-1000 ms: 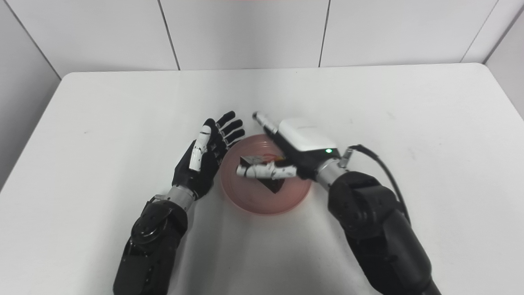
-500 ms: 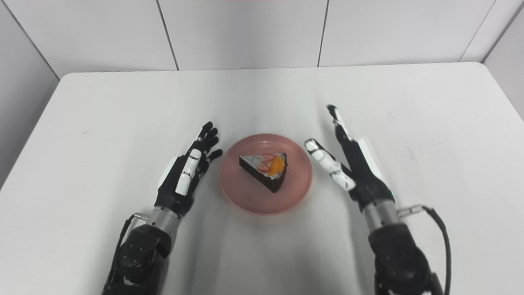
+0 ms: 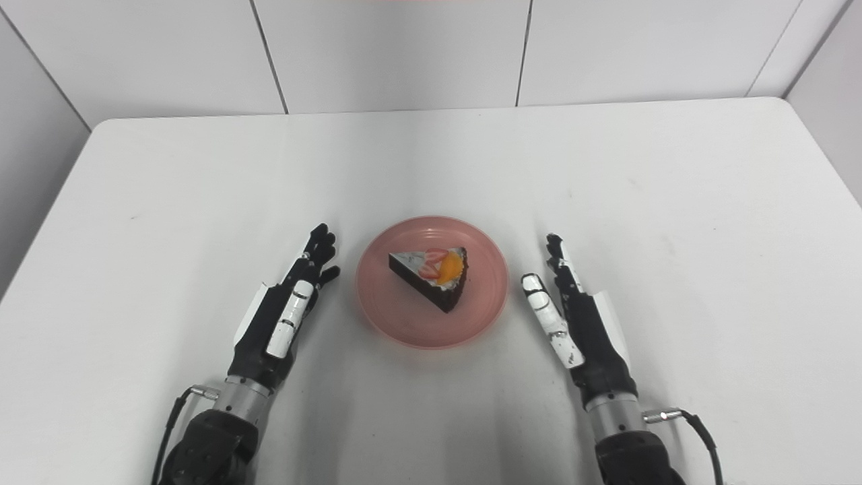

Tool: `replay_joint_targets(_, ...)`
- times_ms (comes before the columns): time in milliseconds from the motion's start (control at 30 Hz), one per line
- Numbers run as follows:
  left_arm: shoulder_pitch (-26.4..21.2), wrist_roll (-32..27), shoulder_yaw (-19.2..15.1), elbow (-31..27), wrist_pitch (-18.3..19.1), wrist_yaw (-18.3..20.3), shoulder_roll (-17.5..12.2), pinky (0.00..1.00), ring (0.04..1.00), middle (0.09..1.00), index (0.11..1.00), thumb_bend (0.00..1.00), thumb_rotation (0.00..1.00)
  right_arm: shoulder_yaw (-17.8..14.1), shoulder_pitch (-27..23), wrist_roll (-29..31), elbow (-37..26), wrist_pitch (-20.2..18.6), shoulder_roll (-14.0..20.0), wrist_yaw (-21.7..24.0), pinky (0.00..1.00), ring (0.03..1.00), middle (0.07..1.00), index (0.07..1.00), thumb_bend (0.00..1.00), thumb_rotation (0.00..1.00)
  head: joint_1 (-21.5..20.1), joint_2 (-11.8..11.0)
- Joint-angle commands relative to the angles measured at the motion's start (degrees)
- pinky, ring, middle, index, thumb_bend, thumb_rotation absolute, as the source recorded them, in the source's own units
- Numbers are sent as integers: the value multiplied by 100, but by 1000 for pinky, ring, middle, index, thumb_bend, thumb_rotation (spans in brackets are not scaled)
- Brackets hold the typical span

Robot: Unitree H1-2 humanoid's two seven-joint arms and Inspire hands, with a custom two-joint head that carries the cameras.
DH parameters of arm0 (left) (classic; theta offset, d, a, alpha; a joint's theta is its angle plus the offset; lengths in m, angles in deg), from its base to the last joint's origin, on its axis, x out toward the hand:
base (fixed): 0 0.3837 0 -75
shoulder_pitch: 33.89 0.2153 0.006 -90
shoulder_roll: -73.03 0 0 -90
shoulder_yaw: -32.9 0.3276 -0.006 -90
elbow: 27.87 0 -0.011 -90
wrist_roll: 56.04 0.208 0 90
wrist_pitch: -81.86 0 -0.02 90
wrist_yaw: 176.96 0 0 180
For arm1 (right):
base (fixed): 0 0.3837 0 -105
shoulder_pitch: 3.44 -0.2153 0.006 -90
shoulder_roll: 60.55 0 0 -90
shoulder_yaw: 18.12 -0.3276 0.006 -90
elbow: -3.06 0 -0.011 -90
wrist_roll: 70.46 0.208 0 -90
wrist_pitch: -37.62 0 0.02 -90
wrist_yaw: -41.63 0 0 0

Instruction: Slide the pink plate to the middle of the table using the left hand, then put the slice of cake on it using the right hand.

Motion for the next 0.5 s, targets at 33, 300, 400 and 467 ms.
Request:
replay_joint_targets(33,98,117,6,-7,-129,-54,-84,1000,1000,1000,1000,546,1000,-17,-83,155,91,307,-3,-118,1000,1000,1000,1000,261,1000,13,-10)
replay_joint_targets(300,-26,141,-32,149,-75,-71,-133,1000,1000,1000,1000,554,1000,100,-251,-113,329,548,166,-257,988,995,995,993,329,1000,49,0)
replay_joint_targets(400,-67,146,-60,187,-99,-98,-131,1000,1000,1000,1000,550,1000,144,-282,-254,350,562,225,-323,983,992,993,990,347,1000,49,0)
replay_joint_targets(467,-88,116,-89,207,-127,-113,-121,1000,1000,1000,1000,546,1000,163,-292,-307,360,577,266,-341,981,990,988,987,352,1000,75,-6)
